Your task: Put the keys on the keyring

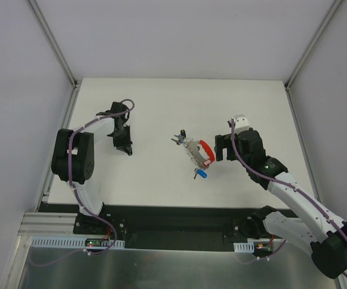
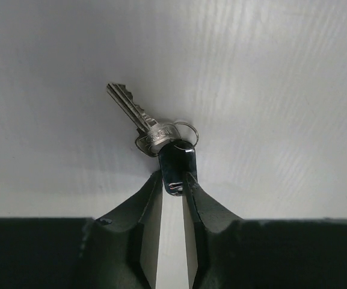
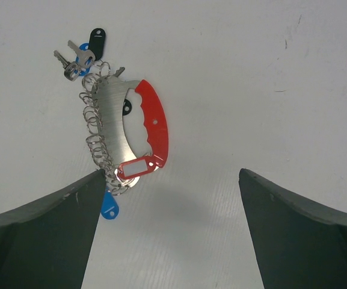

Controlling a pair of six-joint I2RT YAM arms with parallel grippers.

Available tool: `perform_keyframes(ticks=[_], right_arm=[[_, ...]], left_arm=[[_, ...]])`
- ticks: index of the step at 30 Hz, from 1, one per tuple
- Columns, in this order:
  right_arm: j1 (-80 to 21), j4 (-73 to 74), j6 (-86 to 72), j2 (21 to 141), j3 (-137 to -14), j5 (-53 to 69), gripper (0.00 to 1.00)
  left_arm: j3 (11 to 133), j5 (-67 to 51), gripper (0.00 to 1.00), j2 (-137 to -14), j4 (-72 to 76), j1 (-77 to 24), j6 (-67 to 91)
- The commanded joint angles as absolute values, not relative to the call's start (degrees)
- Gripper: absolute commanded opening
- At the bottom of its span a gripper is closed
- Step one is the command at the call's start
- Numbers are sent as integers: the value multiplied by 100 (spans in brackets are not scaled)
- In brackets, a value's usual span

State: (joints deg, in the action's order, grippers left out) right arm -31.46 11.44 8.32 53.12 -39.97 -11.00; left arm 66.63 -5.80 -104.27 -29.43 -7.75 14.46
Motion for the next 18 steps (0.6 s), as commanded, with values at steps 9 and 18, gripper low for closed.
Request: perform_keyframes(ticks=[9,18], right_arm=[[-3129,1388,888,5334,-4271,-633,96],[-3129,1968,713,5897,-4552,-220,96]], left_arm=[[5828,-589,19,-9906,-3375,-2276,2707],[6108,-351,19,-10036,-3296,-3268,2830]])
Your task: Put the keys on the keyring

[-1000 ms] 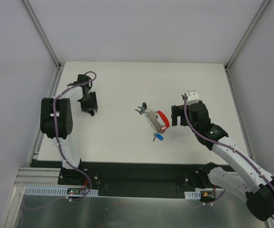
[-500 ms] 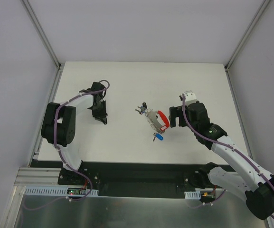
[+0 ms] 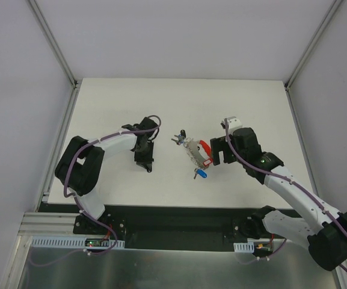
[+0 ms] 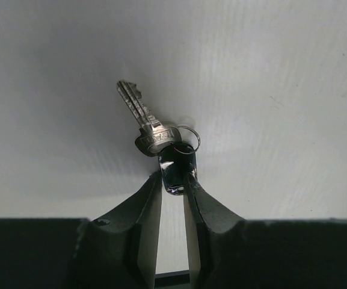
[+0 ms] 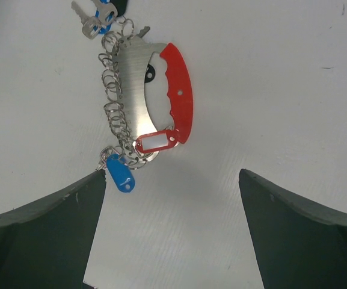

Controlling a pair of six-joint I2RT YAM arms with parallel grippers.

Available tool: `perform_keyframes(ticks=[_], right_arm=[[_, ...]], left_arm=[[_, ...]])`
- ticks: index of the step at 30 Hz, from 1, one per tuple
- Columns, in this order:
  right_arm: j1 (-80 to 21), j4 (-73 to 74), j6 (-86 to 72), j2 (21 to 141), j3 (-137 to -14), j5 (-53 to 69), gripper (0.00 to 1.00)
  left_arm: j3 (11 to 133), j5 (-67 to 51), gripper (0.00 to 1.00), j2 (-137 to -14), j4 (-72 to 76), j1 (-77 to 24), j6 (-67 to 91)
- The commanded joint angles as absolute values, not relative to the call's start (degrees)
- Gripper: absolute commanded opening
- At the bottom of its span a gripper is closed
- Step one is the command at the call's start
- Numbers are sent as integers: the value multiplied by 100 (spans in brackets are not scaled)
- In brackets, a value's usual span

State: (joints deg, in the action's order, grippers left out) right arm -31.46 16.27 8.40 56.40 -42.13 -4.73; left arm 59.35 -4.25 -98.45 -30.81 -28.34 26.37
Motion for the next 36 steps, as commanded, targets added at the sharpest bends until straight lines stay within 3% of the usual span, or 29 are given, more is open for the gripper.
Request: perform_keyframes(ticks=[1,10,13,18,21,25,29,36], right_arm=[[-3129,2004,668,5984,-4579,-211,96],[-3138,2127,-148,6942,-4685,-263,99],[-3138,2048,-316,7250,-4667,-430,95],[-3129,1820,-580,7725,-4693,-256,88],[-3129,1644,-668,8094,-4772,-80,77],[-3138,1459,-686,8577,-4983,184,64],[-3155,1301,-572,9208,-5334,281,56],[-3313,1143,-150,10439,-6520,826,54]], left_arm=[[6178,-369,19,-10115,-3287,-3383,2821],[6653,-835,21,-10468,-3138,-4508,2848],[6496,-914,24,-10319,-3085,-4614,2830],[6126,-704,41,-9635,-3050,-4623,2839],[6047,-528,53,-9196,-3041,-4614,2891],[5845,-238,62,-8615,-3024,-4509,2979],[5415,-35,63,-7886,-3015,-4219,2988],[5001,-26,63,-7234,-2980,-3806,2707]])
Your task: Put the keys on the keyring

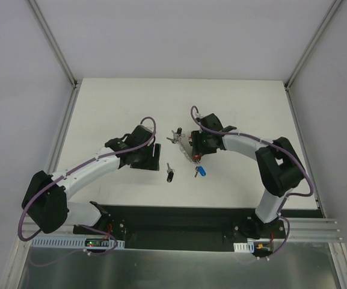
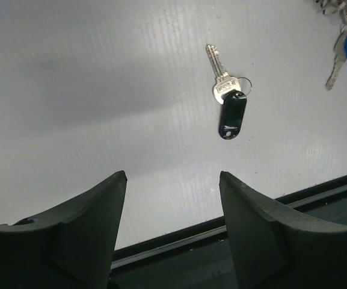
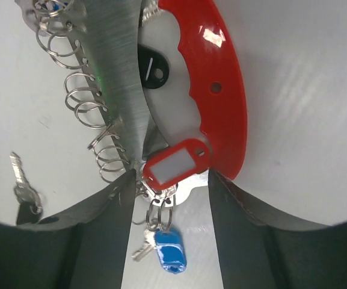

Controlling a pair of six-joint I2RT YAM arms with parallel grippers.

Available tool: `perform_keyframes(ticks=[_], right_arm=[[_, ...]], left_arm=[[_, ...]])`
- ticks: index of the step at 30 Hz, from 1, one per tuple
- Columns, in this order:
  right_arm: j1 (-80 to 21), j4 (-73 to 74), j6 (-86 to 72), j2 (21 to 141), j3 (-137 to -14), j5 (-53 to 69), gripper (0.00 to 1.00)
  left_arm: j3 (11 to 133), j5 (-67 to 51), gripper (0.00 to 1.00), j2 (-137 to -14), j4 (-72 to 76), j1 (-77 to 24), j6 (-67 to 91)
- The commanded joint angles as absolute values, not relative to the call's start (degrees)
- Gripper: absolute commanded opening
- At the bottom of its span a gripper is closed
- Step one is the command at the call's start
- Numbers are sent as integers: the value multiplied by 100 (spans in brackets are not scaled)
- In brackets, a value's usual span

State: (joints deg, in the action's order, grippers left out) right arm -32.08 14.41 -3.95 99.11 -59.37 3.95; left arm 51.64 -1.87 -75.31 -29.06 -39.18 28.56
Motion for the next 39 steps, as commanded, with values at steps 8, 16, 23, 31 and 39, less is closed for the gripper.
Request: perform_keyframes(ticks=[8,16,23,31,39], right_arm=[[-3375,1476,263,10170,-7172,432,56],[-4051,1416,27,9466,-6513,-333,49],[-4684,1309,-905,9720,-6556,-1281,36],[-4939,1529,-1257,10352,-6987,-1819,30],[-5062,1705,-1213,10836,-7496,-2039,27]], left_arm=[[4992,184,63,-6769,-2918,-3420,2347],[4843,1036,63,-6074,-2663,-3252,1829],[4421,1845,63,-5309,-2487,-3243,1319],[4016,2162,62,-5019,-2171,-3243,1195],[4113,2066,62,-5142,-2092,-3243,1116]])
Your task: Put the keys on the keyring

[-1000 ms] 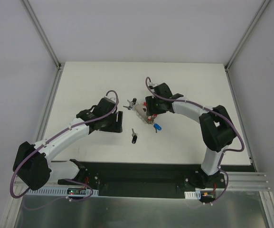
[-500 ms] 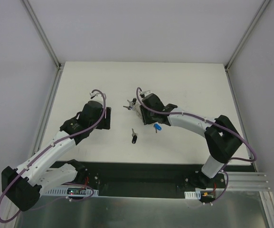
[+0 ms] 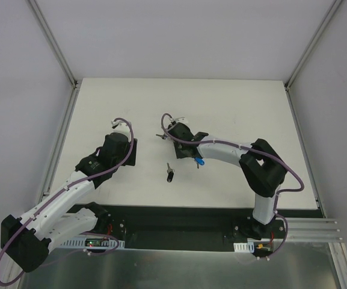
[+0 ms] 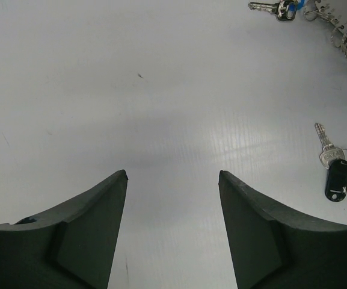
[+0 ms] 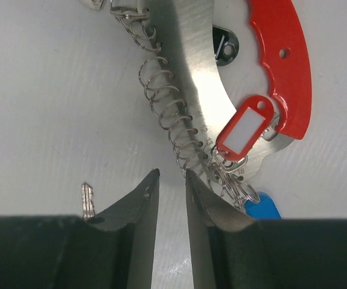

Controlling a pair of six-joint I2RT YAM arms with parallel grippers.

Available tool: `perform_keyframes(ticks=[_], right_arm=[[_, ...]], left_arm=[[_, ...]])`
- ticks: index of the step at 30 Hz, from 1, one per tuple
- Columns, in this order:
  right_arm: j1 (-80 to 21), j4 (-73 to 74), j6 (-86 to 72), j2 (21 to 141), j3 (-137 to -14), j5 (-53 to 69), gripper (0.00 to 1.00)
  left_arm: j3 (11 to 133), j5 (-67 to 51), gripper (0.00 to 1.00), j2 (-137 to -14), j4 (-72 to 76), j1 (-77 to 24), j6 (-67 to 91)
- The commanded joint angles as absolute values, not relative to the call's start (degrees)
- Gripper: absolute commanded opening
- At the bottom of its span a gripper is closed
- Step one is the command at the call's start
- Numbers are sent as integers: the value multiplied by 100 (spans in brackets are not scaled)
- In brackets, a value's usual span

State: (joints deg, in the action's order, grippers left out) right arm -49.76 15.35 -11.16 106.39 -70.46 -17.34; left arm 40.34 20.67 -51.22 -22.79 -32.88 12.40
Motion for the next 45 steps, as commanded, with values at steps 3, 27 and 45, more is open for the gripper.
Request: perform_keyframes(ticks=[3,27,45], right_arm=[[-5080,1907,-1239,10977,-7646,-2232,26],[-4983,2506,-1178,10398,-7198,-3147,20],[-5089,2022,-1090,11127,-7875,-2461,24]], left_arm=[[4140,2039,62,-5159,-2092,-3243,1116],[4149,1846,63,-5098,-2083,-3243,1107],[4113,1872,63,-5054,-2083,-3243,1116]])
